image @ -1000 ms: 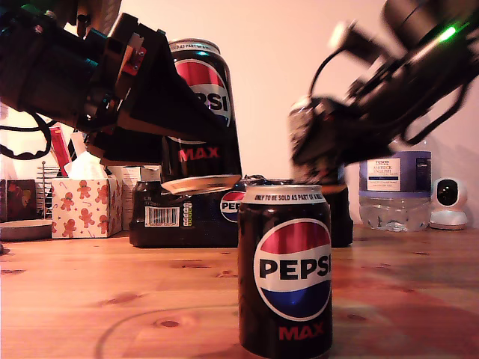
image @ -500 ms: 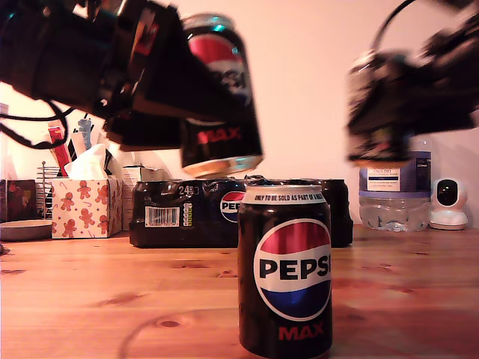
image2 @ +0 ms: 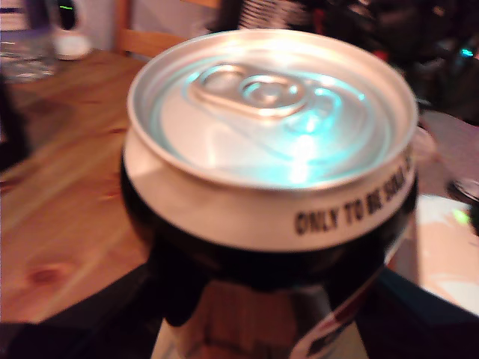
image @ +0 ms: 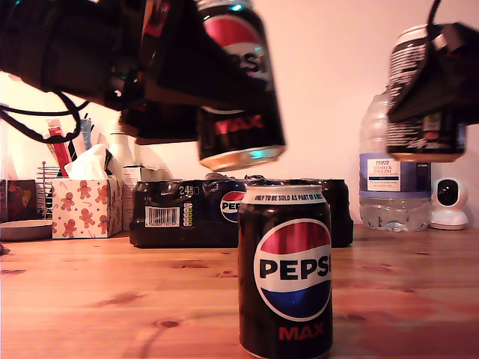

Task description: Stack up the Pepsi cans on top of each other

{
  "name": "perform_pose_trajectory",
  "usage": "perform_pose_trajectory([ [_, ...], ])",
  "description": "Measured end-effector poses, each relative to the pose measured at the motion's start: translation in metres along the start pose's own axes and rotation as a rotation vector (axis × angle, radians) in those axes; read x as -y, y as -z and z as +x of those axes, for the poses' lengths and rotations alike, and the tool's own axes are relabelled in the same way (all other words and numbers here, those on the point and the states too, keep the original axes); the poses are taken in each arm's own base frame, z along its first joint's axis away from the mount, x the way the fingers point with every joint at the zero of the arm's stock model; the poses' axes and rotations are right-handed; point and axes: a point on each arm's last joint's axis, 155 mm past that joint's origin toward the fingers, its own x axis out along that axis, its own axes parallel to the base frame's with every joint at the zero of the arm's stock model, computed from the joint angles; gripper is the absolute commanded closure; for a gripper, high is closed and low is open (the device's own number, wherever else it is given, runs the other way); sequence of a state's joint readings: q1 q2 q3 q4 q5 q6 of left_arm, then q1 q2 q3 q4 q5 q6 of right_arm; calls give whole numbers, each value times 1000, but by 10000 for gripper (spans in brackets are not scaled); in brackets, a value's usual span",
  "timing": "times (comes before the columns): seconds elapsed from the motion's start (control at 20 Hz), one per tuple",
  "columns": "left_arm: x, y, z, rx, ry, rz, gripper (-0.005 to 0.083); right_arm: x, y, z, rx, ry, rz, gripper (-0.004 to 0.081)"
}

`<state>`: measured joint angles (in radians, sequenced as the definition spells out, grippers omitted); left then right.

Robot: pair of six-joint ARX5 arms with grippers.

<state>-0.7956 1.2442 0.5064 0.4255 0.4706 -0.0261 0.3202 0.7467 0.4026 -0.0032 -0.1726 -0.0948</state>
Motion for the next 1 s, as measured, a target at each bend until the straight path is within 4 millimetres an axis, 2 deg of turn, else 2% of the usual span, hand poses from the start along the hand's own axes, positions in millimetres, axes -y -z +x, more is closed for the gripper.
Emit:
perform_pose_trajectory([
  [0.25, 7, -1, 3, -1, 3, 27, 416, -1, -6, -10, 25, 3, -5, 583],
  [0.5, 9, -3, 6, -17, 1, 58, 416, -1, -6, -12, 23, 3, -5, 583],
  [0.8, 16, -32, 15, -7, 22, 118, 416, -1, -6, -12, 22, 3, -4, 583],
  [1.0, 13, -18, 23, -64, 20, 122, 416, -1, -6, -12, 23, 3, -4, 583],
])
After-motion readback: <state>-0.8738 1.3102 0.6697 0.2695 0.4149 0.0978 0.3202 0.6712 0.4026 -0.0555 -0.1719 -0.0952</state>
